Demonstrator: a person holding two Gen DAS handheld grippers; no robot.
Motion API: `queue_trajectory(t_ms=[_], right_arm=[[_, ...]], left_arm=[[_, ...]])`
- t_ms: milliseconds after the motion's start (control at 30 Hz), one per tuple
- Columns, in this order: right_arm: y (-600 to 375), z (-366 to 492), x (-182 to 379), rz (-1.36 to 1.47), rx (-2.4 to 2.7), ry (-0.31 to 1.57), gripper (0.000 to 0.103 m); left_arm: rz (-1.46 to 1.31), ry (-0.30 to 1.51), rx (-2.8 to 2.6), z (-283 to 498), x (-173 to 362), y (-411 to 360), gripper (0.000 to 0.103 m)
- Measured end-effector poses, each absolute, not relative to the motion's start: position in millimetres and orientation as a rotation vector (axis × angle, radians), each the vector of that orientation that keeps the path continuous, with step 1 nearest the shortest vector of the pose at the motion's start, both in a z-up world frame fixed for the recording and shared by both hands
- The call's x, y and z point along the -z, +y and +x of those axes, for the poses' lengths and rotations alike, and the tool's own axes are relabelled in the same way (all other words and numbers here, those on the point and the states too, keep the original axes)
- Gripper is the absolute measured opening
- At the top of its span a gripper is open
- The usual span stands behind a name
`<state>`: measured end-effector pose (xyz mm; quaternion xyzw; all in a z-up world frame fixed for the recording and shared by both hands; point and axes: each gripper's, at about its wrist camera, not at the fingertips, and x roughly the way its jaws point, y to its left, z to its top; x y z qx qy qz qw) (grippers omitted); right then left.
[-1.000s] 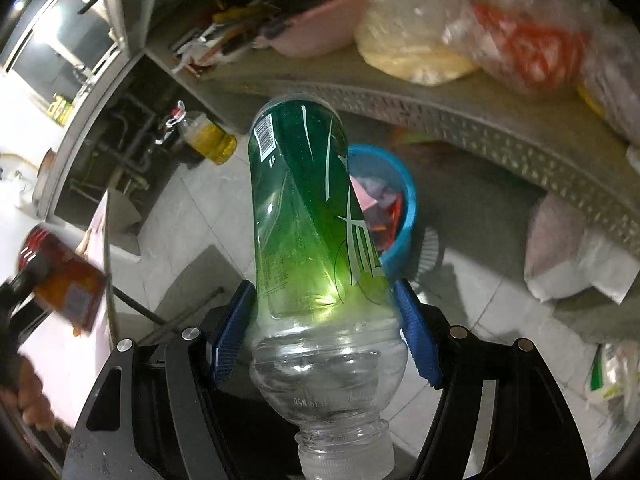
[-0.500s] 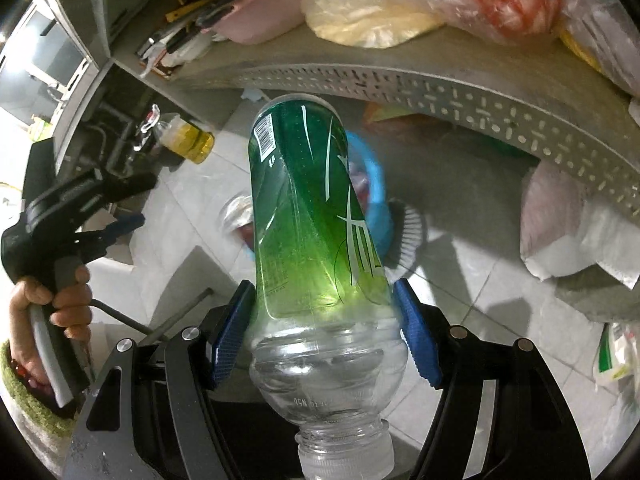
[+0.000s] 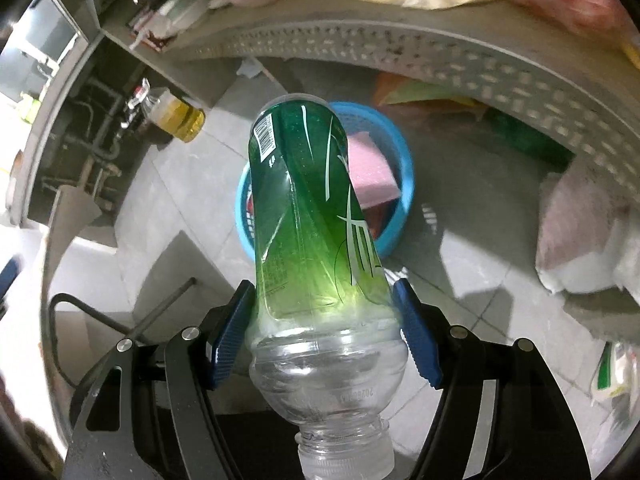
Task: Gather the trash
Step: 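Open the left tool to drop the can while the right tool releases the bottle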
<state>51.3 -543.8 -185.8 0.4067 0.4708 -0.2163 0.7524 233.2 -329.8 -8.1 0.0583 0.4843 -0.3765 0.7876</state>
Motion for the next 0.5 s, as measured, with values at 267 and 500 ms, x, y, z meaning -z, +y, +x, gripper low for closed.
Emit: queue_trajectory(t_ms=[267,500], right_arm=[[-570,133,214,0.760,0.482,1.081,0.067],[-580,178,264,0.629,0.506,1.187,0.073]], left_arm=[[0.095,0.913,0.747,202,-22,-230,0.079],[0.055,0.892,0.653,193,-21,-175,0.079]])
